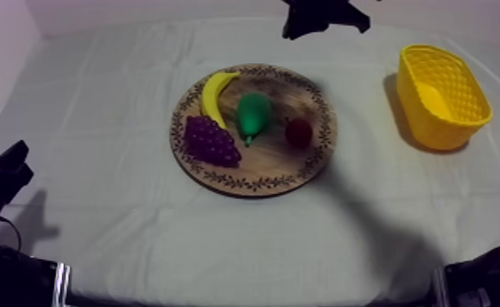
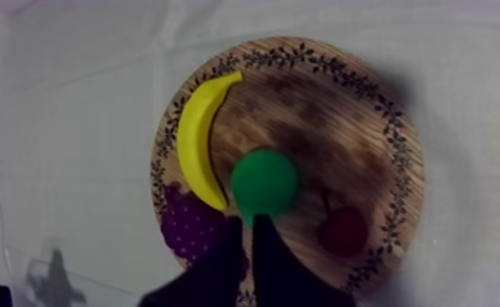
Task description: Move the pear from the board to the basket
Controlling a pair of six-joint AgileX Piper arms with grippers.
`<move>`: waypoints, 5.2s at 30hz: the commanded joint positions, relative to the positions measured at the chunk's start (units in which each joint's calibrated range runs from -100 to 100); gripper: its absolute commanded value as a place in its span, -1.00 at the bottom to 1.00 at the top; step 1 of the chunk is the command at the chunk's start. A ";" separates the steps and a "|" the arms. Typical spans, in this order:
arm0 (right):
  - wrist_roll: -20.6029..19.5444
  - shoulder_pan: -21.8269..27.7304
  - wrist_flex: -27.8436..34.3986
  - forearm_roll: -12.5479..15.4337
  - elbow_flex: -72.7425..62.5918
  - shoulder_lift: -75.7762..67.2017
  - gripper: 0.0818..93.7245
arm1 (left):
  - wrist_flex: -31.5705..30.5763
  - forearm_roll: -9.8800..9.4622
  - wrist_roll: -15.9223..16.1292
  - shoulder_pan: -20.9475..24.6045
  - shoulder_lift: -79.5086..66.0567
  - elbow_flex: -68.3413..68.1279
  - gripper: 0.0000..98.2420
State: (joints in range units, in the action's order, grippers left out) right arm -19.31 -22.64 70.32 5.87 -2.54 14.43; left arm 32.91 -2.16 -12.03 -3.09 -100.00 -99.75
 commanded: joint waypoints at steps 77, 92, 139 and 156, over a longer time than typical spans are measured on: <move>2.51 2.23 -6.05 -1.34 11.04 -8.71 -0.45 | -0.01 -0.01 -0.01 0.01 0.00 -0.03 -1.00; 10.31 25.20 -6.25 -1.46 27.30 -28.71 -0.44 | -0.01 -0.01 -0.01 0.01 0.00 -0.03 -1.00; 20.60 33.29 -1.85 -1.03 52.70 -84.09 -0.59 | -0.01 -0.01 -0.01 0.01 0.00 -0.03 -1.00; 24.60 28.20 -25.71 -2.09 94.69 -104.28 -0.99 | -0.01 -0.01 -0.02 0.01 0.00 -0.03 -1.00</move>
State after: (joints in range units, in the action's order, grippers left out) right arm 4.34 5.68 47.66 3.41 83.54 -88.91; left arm 32.91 -2.20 -12.03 -3.09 -100.00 -99.75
